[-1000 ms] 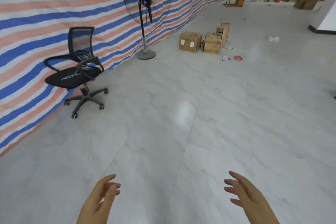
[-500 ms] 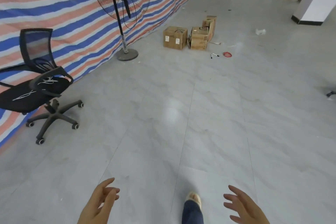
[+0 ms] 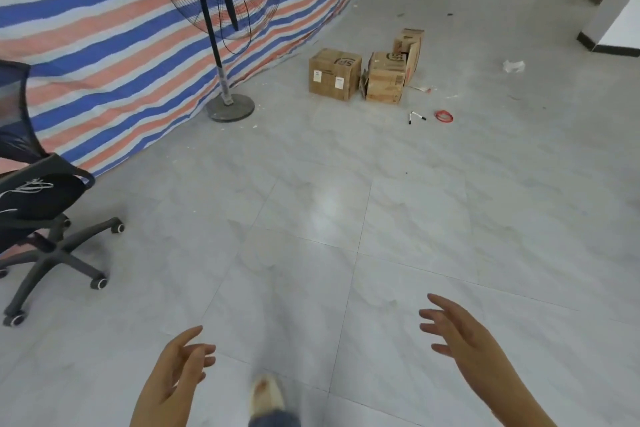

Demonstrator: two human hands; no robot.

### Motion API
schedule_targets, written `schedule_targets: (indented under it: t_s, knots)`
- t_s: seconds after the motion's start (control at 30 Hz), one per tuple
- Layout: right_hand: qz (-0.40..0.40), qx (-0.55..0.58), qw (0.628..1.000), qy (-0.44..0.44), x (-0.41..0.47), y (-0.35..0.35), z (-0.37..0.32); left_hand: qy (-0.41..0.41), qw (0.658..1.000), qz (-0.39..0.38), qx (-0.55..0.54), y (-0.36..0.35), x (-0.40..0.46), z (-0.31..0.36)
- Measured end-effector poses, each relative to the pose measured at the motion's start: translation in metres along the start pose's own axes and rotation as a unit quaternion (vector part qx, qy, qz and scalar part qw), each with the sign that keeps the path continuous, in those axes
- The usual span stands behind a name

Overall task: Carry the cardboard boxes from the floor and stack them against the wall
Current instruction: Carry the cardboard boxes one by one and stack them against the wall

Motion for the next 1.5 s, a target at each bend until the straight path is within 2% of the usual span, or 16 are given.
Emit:
schedule_targets:
  t_s: [0.2,0.53,0.7,0.8,0.93,1.13,1.3,1.5]
  knots:
    - [0.004,0.008,1.000,-0.015,0.109,-0.062,-0.018,0.009,1.000,-0.006,-0.001,-0.008,0.134,0.017]
    - [0.057,0.027,0.998,-0.009,0.279,-0.146,-0.097,-0.041,0.995,-0.069,0.057,-0.021,0.377,0.115]
    - [0.086,0.048,0.994,-0.057,0.358,-0.146,-0.104,-0.045,0.988,-0.109,0.097,-0.063,0.464,0.146]
    - [0.091,0.055,0.992,-0.065,0.417,-0.143,-0.117,-0.045,0.988,-0.106,0.100,-0.094,0.516,0.168]
    - [0.078,0.060,0.993,-0.061,0.519,-0.124,-0.150,-0.041,0.993,-0.086,0.076,-0.140,0.590,0.207]
    - [0.071,0.028,0.997,-0.008,0.675,-0.089,-0.234,-0.045,0.996,-0.067,0.049,-0.211,0.699,0.275]
    - [0.049,0.002,0.999,-0.014,0.770,-0.087,-0.270,-0.023,0.996,-0.067,0.045,-0.249,0.768,0.294]
    - [0.054,0.008,0.997,-0.057,0.879,-0.123,-0.276,0.015,0.997,-0.060,0.040,-0.272,0.891,0.300]
Point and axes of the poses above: each hand's wrist, its own x-axis towards the middle knuckle, its own y-axis out of the back of the hand, z = x × y, the point moved 5 cm from there along x, towards the middle knuckle, and after that the axes turned 8 degrees about x, right-handed, at the moved point
